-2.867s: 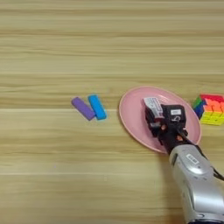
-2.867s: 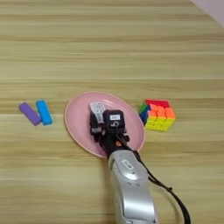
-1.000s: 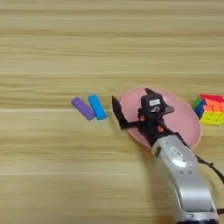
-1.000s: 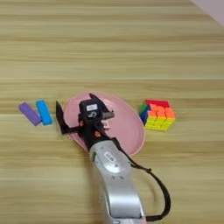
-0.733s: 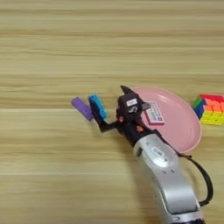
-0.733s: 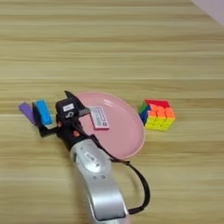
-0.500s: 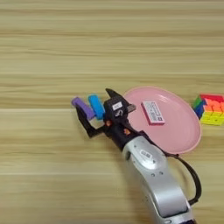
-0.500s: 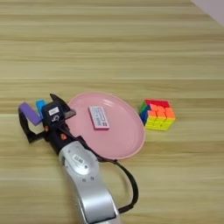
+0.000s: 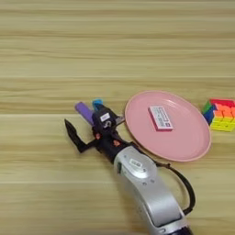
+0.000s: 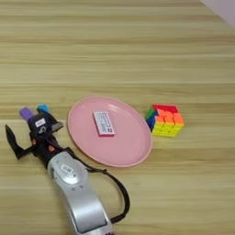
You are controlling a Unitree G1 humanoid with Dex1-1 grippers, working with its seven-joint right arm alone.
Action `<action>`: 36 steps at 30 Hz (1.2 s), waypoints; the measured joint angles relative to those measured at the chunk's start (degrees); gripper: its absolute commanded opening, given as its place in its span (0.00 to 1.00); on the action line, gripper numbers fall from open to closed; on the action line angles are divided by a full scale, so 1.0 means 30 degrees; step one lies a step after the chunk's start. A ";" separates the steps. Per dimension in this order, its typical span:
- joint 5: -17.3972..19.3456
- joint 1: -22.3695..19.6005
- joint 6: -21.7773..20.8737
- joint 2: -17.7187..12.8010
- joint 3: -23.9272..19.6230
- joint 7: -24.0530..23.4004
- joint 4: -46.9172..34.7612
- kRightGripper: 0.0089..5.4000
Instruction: Move the objects on the table
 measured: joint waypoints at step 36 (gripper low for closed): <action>0.1831 -0.1229 0.1214 0.1018 -0.0609 0.0953 0.2425 0.99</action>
